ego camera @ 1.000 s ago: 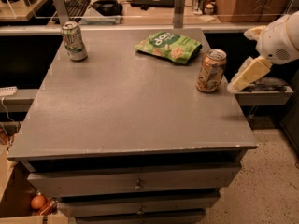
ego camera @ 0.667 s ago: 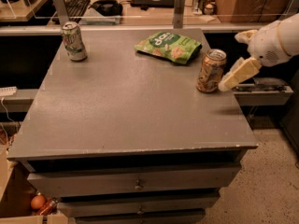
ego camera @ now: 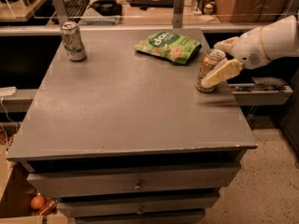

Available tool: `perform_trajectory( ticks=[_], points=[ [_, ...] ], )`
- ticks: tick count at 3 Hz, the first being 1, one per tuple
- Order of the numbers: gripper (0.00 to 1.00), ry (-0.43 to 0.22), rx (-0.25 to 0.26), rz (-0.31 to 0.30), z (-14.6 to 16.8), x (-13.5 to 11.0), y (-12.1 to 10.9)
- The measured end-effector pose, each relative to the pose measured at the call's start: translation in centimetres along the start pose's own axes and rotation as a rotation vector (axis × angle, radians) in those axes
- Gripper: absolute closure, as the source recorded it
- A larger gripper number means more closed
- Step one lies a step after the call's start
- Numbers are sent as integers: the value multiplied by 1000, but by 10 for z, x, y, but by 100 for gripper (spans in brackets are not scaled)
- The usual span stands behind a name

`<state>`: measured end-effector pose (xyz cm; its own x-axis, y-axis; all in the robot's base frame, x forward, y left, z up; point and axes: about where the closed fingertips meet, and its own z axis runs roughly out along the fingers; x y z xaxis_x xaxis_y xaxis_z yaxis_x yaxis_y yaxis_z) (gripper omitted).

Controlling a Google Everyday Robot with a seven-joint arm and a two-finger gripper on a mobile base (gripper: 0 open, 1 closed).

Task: Move orange can near 7up can

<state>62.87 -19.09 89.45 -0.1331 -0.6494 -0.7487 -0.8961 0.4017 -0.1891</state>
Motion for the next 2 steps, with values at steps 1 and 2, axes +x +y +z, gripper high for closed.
perform_trajectory(
  ticks=[1,2],
  points=[
    [41,-21,-28,35,10,0,4],
    [64,-51,-30,25,5,-15,5]
  ],
)
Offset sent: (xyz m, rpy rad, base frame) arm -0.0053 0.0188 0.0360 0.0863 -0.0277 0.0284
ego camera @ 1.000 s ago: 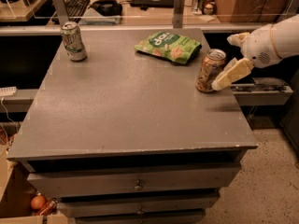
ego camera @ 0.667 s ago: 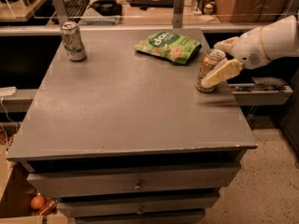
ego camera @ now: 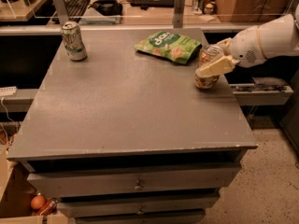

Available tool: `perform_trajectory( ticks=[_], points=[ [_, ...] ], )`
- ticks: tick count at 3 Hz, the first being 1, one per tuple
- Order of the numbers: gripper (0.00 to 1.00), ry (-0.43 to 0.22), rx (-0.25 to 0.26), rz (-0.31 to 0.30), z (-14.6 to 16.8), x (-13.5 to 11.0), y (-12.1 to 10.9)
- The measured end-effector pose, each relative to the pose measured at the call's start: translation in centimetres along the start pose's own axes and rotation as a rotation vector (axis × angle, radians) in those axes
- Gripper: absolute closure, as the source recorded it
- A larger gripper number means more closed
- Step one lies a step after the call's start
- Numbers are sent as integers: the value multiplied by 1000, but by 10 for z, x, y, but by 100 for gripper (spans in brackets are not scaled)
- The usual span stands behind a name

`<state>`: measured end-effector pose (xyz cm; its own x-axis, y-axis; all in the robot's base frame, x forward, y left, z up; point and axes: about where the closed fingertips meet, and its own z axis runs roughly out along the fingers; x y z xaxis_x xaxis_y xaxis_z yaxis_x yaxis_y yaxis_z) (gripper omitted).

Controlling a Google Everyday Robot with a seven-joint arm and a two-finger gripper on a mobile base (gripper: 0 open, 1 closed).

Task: Move orange can near 7up can

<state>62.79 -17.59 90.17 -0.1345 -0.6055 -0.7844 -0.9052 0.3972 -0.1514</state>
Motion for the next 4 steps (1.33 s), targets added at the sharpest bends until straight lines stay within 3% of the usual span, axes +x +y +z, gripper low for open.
perform_trajectory(
  ticks=[1,2,3,4],
  points=[
    [87,-63,17,-35,-25,-34,-2],
    [100,-67,17,-38,-24,-37,-3],
    [100,-68,16,-38,-24,-37,-3],
    [100,-140,-20,-80,15,-70,-4]
  ],
)
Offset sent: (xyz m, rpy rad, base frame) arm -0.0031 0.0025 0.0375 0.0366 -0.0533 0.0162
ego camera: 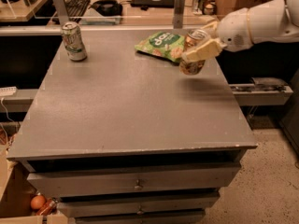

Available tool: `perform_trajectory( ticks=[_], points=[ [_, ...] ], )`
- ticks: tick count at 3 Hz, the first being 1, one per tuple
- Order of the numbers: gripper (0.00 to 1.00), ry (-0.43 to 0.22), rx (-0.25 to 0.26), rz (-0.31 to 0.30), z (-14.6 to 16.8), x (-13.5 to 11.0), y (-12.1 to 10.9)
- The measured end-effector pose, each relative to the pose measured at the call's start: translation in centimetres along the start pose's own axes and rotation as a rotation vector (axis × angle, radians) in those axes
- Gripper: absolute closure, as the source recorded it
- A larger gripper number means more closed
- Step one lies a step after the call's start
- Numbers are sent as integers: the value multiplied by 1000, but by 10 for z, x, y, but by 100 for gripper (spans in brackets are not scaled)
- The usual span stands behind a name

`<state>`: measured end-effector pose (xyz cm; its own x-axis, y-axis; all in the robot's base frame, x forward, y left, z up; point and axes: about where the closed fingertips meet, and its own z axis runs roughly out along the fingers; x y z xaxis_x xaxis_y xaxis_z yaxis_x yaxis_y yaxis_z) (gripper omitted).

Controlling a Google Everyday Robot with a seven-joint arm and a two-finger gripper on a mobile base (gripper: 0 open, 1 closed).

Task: Move orange can near 7up can

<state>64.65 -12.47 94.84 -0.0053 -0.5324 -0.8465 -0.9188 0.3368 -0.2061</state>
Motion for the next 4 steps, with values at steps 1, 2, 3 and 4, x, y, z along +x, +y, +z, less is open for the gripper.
perform_trajectory(
  ticks=[1,2,3,4],
  points=[
    [100,-63,-43,-48,47,-39,-5],
    [100,-117,-77,-76,90,-76,-11],
    [100,-162,-145,-63,158,-112,-9],
    [100,-196,-194,-39,198,-130,-4]
  ],
)
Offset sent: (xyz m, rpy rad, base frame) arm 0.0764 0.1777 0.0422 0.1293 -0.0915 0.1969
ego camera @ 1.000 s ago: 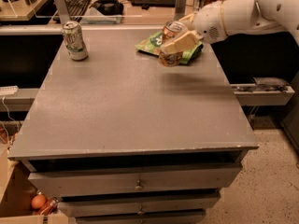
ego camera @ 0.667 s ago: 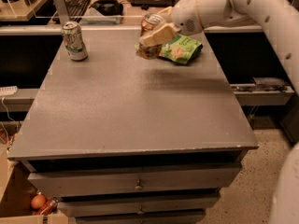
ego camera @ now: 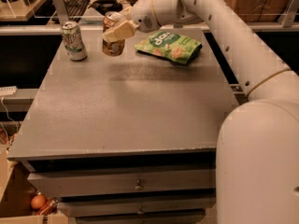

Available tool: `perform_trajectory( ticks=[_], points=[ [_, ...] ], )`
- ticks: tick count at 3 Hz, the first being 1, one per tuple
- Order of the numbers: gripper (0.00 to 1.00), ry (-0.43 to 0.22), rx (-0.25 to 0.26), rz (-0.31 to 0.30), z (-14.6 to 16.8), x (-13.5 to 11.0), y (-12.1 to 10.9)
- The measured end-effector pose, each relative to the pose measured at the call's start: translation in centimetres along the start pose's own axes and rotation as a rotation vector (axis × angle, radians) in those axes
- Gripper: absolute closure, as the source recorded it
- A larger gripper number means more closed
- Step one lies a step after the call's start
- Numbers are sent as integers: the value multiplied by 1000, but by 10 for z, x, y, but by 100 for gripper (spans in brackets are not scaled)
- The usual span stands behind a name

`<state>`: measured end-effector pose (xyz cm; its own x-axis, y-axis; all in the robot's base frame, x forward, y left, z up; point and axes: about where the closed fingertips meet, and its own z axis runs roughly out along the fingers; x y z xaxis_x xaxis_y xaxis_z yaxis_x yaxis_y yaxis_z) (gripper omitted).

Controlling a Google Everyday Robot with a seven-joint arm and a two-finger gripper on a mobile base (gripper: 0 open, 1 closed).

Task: Move orange can near 7up can

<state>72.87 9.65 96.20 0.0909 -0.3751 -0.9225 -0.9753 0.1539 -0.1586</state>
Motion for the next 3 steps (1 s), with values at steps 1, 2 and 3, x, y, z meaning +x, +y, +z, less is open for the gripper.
perform_trajectory(
  ticks=[1,2,3],
  points=[
    [100,0,-43,22,43,-1,5],
    [82,48,-15,59,71,13,-3],
    [59,66,59,82,82,25,-18]
  ],
)
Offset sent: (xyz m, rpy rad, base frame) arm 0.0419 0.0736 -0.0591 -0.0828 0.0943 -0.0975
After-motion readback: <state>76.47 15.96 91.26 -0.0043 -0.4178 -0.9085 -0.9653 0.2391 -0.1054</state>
